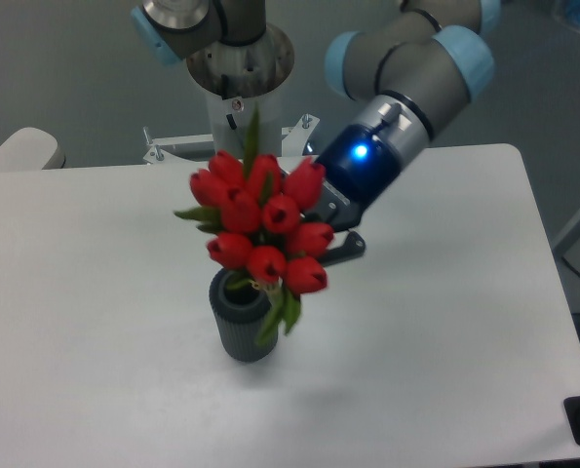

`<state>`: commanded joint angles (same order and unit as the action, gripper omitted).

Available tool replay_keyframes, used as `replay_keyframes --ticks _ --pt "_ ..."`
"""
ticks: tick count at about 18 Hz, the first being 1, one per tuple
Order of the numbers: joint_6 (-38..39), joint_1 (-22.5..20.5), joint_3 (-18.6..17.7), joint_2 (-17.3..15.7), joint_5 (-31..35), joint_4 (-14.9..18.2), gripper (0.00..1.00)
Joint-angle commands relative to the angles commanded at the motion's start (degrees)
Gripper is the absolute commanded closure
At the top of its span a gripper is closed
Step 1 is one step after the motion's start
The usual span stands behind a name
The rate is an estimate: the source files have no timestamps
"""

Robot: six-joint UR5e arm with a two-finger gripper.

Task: Insert the flowers into the vase
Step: 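Raise the bouquet and swing its stems upright above the vase opening, then lower the tulip stems down into the grey vase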

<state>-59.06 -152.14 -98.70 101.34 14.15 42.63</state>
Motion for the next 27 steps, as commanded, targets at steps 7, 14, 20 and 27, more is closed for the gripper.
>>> replay_keyframes --ticks 7,14,20,27 --pt "-6.2 -0.3 -6.0 -1.4 -1.5 -0.4 0.79" --pt "-6.0 -0.1 -6.7 -2.6 -3.1 -0.3 0.79" --pt "-6.9 0.2 -7.4 -2.9 -3.2 -0.3 0.79" --pt "-11.8 0.1 -9.4 -1.9 -3.2 -0.3 0.79"
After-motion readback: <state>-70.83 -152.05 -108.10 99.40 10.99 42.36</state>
